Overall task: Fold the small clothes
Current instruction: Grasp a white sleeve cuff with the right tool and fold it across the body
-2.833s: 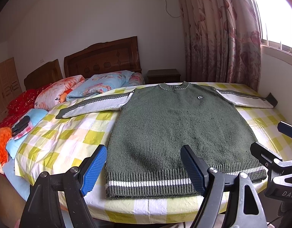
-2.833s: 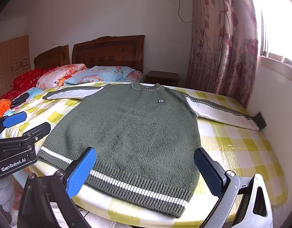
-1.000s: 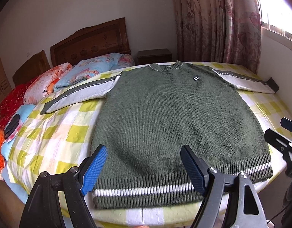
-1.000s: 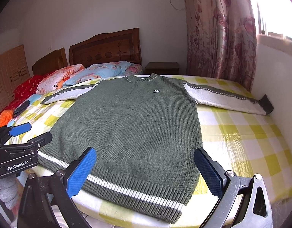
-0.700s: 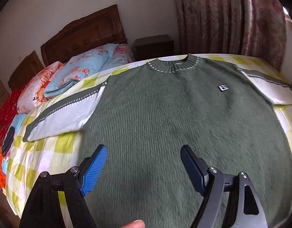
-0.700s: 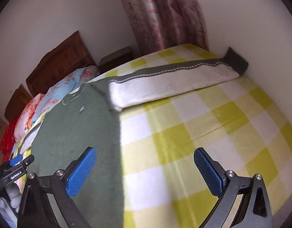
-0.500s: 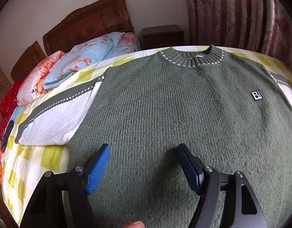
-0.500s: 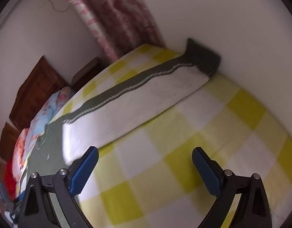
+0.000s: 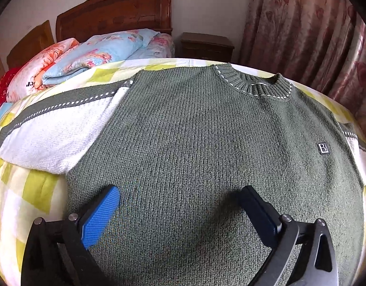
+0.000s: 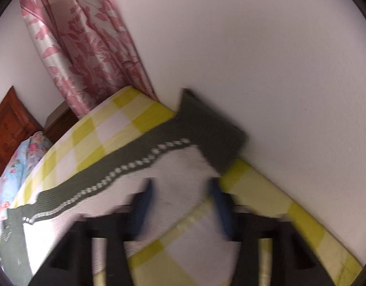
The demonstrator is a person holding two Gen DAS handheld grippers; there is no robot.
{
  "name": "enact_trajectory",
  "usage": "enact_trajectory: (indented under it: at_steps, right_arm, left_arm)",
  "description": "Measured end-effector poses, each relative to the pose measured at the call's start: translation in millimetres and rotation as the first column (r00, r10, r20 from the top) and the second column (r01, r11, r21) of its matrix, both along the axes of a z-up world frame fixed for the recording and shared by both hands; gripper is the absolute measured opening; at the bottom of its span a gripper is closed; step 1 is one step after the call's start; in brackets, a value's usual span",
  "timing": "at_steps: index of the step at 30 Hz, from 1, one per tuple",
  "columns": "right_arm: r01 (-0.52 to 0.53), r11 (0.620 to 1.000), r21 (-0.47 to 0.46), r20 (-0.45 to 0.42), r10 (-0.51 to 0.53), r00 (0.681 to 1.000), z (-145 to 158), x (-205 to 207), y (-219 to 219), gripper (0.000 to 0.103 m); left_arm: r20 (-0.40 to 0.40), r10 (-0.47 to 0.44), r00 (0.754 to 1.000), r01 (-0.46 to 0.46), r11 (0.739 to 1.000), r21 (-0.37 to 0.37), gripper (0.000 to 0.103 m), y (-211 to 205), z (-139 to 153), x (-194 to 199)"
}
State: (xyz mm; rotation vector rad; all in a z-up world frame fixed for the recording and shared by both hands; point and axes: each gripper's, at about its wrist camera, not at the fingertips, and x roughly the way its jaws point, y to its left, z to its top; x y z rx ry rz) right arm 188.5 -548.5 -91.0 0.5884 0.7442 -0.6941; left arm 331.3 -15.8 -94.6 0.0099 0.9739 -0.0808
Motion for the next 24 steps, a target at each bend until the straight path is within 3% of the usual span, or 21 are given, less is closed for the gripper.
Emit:
enact_trajectory:
  at_steps: [1, 3, 9, 12, 14, 16, 17, 18, 20, 21, 24]
  right_arm:
    - [0.004, 1.000, 0.023, 0.051, -0.006, 0.999, -1, -5, -3, 0.103]
    - [0.006, 0.999, 0.040, 0.118, -0.011, 0.993, 1, -17, -5, 0.103]
    - [-0.066, 0.996, -0.065, 0.318, 0.083, 0.945, 35, -35, 29, 0.103]
    - [-0.149, 0.978, -0.148, 0.375, 0.195, 0.906, 67, -21, 68, 0.103]
    - [-0.263, 0.938, -0.225, 0.383, 0.333, 0.861, 91, -5, 111, 0.103]
    - [-0.405, 0.855, -0.324, 0.354, 0.507, 0.786, 113, 10, 172, 0.103]
    - [-0.493, 0.796, -0.352, 0.330, 0.598, 0.731, 118, 18, 204, 0.103]
    - [-0.607, 0.713, -0.351, 0.306, 0.700, 0.645, 120, 27, 236, 0.103]
    - [-0.806, 0.505, -0.309, 0.267, 0.860, 0.436, 116, 39, 291, 0.103]
    - [-0.836, 0.449, -0.316, 0.226, 0.891, 0.393, 112, 38, 312, 0.103]
    - [-0.827, 0.425, -0.369, 0.133, 0.904, 0.406, 96, 30, 336, 0.103]
  left_arm:
    - [-0.002, 0.000, 1.000, 0.000, 1.000, 0.001, 0.103, 0, 0, 0]
    - [0.000, -0.006, 1.000, 0.006, 1.000, 0.006, 0.103, 0, 0, -2]
    - [0.007, -0.013, 1.000, 0.013, 1.000, -0.002, 0.103, 2, 0, -4]
    - [0.008, -0.014, 1.000, 0.014, 1.000, -0.001, 0.103, 2, 0, -5]
    - [0.009, -0.014, 1.000, 0.014, 1.000, -0.005, 0.103, 3, 0, -5]
    - [0.009, -0.014, 1.000, 0.015, 1.000, -0.006, 0.103, 3, 0, -5]
    - [0.009, -0.015, 1.000, 0.015, 1.000, -0.007, 0.103, 3, 0, -5]
    - [0.009, -0.016, 1.000, 0.016, 1.000, -0.006, 0.103, 3, 0, -4]
    - [0.008, -0.017, 1.000, 0.017, 1.000, -0.008, 0.103, 3, 0, -4]
    - [0.009, -0.017, 1.000, 0.018, 1.000, -0.009, 0.103, 3, 0, -4]
    - [0.011, -0.017, 1.000, 0.018, 1.000, -0.018, 0.103, 4, 1, -4]
